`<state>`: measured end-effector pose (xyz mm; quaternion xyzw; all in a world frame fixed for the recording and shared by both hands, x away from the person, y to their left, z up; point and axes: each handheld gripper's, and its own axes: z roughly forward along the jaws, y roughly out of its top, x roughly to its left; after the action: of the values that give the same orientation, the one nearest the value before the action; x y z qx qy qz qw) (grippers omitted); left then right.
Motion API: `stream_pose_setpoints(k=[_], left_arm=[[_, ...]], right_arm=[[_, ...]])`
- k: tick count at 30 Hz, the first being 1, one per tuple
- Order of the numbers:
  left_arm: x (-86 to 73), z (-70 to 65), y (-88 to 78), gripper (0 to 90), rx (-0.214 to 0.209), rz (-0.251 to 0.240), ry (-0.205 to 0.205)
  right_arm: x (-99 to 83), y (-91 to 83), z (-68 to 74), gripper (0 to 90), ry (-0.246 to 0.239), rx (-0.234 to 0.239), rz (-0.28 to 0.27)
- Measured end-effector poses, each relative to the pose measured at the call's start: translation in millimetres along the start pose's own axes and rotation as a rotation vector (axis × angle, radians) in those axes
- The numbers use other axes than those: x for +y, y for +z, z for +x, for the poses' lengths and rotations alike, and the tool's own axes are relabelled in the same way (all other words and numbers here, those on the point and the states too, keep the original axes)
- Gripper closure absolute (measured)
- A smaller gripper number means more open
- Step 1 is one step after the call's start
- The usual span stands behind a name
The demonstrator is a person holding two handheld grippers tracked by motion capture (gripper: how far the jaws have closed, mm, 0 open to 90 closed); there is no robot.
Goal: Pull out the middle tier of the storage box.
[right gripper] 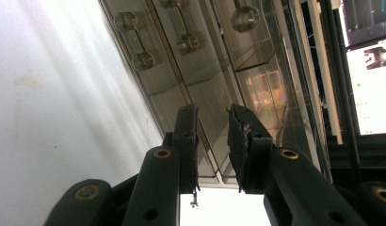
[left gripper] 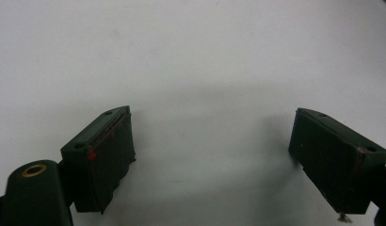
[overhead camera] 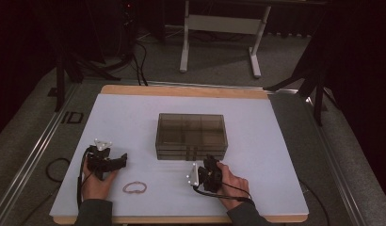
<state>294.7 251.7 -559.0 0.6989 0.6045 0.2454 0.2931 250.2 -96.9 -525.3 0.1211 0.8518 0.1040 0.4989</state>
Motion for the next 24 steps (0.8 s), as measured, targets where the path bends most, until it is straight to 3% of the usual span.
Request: stream_pose_setpoints(k=[24], left_arm=[[0.0,0.0,0.0,14.7,0.000,0.000,0.000]], right_arm=[[12.2,0.6,6.9,73.4,-0.077,-0.034,-0.017]])
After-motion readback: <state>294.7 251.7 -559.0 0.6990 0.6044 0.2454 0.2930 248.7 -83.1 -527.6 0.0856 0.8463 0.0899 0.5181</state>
